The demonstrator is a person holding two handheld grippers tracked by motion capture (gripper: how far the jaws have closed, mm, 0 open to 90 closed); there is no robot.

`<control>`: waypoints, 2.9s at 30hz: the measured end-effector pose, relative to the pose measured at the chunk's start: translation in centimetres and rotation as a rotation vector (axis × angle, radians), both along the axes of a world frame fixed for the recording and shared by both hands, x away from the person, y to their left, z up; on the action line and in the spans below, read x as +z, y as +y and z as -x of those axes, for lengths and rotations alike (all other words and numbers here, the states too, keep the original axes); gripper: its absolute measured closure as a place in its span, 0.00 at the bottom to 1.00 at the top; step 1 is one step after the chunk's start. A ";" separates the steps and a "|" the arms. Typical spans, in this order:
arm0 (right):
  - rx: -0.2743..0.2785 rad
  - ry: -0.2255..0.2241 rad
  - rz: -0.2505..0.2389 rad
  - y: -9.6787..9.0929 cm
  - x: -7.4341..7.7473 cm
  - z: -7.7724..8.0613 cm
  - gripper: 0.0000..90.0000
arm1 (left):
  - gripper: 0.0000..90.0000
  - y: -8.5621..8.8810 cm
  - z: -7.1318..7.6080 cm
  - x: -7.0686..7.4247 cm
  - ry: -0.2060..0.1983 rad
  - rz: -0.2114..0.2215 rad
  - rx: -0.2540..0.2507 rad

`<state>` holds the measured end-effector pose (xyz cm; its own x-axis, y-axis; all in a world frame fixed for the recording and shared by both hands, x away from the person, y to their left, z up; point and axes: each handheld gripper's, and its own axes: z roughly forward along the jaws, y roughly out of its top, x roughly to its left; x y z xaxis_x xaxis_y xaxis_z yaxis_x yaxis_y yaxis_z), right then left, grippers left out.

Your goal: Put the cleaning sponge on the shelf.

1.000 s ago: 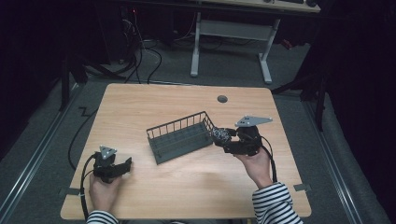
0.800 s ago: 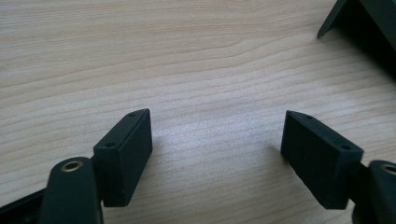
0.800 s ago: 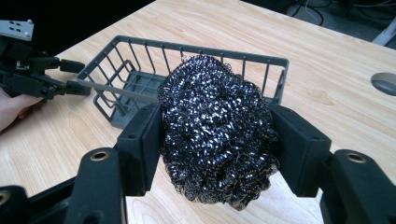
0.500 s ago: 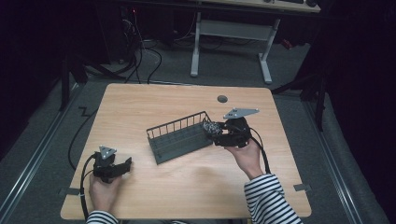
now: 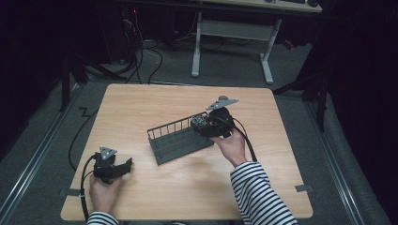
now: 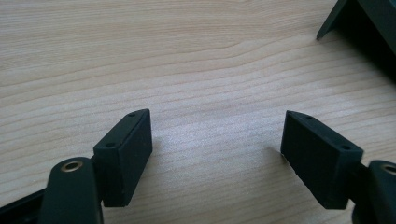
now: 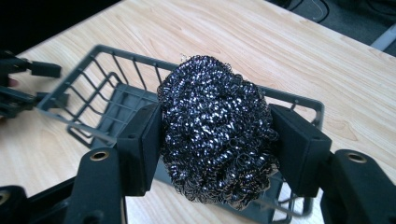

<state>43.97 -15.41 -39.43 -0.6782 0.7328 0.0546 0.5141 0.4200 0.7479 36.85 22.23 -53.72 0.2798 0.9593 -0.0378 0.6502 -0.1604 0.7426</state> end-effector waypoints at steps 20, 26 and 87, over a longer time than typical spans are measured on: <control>-0.033 0.100 0.105 3.4 -4.1 -3.1 0.42 | 0.28 0.1 0.0 0.0 0.001 0.009 -0.001; -0.037 0.130 0.119 3.5 -4.8 -3.5 0.41 | 0.28 0.1 0.0 0.0 0.001 0.011 0.000; -0.176 -0.138 -0.024 -10.2 3.6 5.2 0.41 | 0.28 -0.1 0.0 0.0 0.001 -0.011 -0.002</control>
